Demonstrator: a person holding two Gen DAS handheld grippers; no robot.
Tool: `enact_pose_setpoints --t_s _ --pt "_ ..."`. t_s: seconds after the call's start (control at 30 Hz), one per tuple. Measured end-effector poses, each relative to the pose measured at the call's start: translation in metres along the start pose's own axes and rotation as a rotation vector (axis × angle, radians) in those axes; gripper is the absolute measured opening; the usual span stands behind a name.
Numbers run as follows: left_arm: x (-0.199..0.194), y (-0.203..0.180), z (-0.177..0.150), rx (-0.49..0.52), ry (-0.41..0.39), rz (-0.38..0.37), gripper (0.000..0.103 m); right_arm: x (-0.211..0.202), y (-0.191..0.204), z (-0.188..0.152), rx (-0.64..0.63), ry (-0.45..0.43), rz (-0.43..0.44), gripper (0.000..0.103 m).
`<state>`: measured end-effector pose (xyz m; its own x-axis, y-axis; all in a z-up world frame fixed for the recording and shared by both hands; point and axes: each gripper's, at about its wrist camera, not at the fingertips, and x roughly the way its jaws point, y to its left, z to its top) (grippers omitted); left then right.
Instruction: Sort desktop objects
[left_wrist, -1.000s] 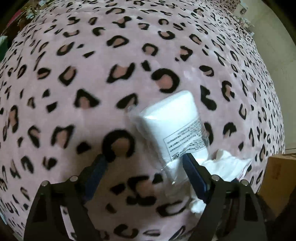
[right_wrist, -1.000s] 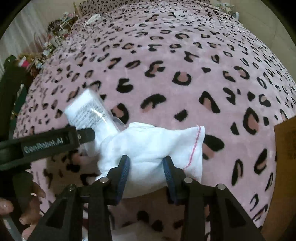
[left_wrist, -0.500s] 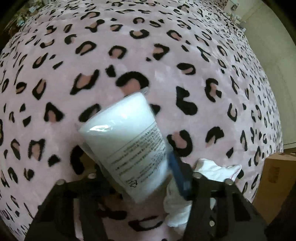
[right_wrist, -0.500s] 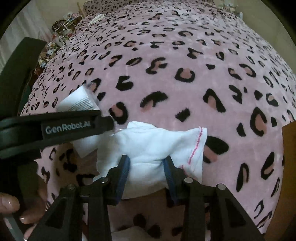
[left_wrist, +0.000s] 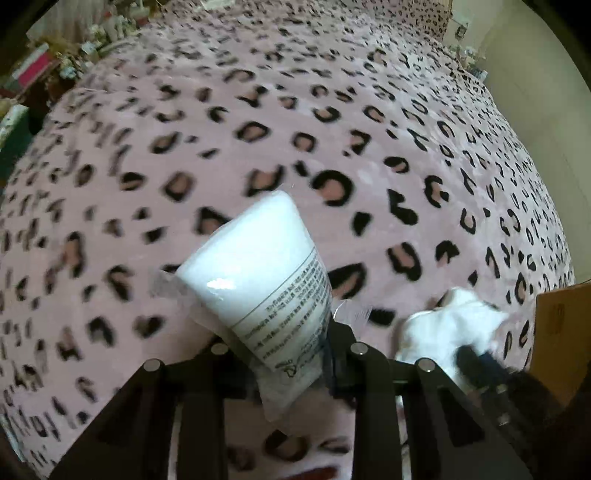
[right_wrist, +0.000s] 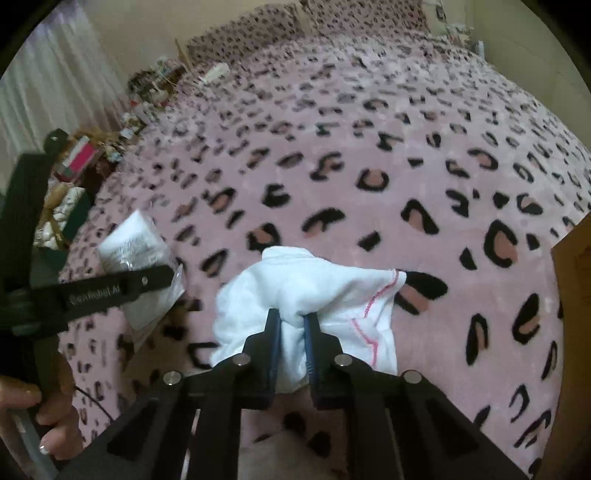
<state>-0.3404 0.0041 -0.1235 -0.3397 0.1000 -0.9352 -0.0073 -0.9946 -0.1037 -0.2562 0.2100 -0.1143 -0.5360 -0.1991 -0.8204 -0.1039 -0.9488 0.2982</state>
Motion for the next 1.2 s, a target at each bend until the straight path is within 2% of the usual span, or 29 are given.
enact_pose_setpoints --t_s 0.27,0.5,0.67,1.2 --pt "-0.067 0.041 -0.056 -0.002 -0.093 0.056 0.028 -0.046 0.026 -0.015 -0.057 -0.062 0.066 0.012" --pt "-0.103 0.059 -0.110 -0.009 -0.107 0.086 0.028 -0.072 0.046 -0.044 -0.102 -0.064 0.078 0.012" --pt "-0.121 0.059 -0.136 0.000 -0.118 0.088 0.028 -0.089 0.057 -0.065 -0.118 -0.062 0.085 0.012" --pt "-0.170 0.040 -0.171 0.029 -0.164 0.072 0.028 -0.163 0.079 -0.096 -0.150 -0.150 0.086 0.012"
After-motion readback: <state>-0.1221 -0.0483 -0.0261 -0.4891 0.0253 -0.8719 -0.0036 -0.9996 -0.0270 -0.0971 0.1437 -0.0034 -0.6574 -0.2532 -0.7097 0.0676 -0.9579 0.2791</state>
